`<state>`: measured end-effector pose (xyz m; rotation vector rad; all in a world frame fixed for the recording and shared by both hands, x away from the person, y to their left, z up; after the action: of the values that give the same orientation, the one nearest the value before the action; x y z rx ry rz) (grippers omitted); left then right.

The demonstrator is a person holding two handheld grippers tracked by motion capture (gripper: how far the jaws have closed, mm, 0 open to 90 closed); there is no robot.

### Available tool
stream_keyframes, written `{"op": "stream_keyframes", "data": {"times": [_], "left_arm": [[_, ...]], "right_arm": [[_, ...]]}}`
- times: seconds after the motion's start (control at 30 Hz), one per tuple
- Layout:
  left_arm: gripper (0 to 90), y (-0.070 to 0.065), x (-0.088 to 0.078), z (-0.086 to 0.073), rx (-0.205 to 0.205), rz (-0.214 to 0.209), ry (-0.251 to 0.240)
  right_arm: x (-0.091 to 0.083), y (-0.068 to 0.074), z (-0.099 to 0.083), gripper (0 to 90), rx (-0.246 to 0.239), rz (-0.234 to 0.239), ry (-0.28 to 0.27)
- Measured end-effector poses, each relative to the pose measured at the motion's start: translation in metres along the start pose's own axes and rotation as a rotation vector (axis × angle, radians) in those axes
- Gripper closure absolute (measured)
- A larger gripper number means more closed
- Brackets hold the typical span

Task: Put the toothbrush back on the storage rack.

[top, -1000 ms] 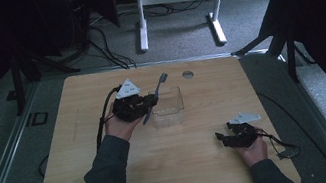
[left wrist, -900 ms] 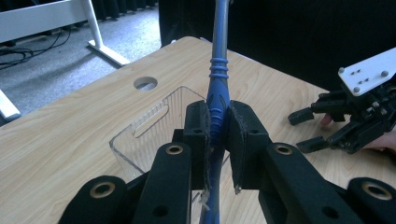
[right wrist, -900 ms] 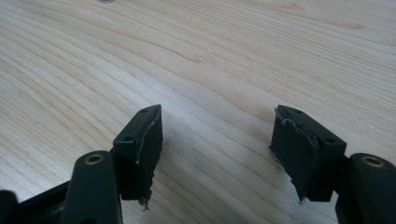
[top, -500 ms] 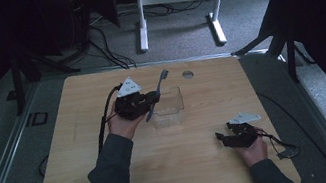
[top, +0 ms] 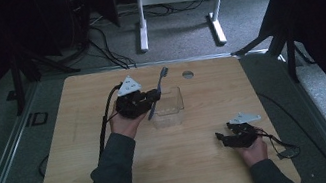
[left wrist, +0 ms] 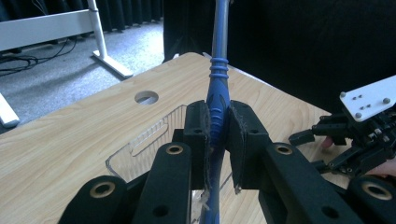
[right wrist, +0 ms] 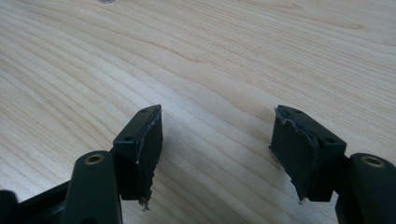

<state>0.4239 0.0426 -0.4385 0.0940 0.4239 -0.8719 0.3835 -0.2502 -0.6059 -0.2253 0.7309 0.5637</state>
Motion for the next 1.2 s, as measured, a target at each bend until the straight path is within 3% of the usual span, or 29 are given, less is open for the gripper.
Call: {"op": "stream_keyframes", "data": {"times": [0.5,1.0,1.2], "left_arm": [[78.6,0.005,0.002,0.004,-0.036,-0.001,-0.026],[78.7,0.004,0.008,0.011,-0.03,0.001,-0.031],[78.7,0.007,0.011,0.013,-0.048,0.003,-0.045]], "right_arm": [[0.0,0.0,0.0,33.4,-0.002,0.0,0.0],[0.0,0.0,0.0,33.3,-0.003,0.001,0.0],[0.0,0.0,0.0,33.4,-0.003,0.001,0.0]]}}
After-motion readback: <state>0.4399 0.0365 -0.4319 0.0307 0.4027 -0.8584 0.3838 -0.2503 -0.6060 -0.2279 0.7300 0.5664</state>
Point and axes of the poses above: each handheld gripper's, and its own axes: x roughly forward along the jaws, z roughly out of its top, y roughly to its left, the point moved 7 cm from there along x, roughly forward along the jaws, and after that the axes turned 1 degree about y, right-handed, at the moved point
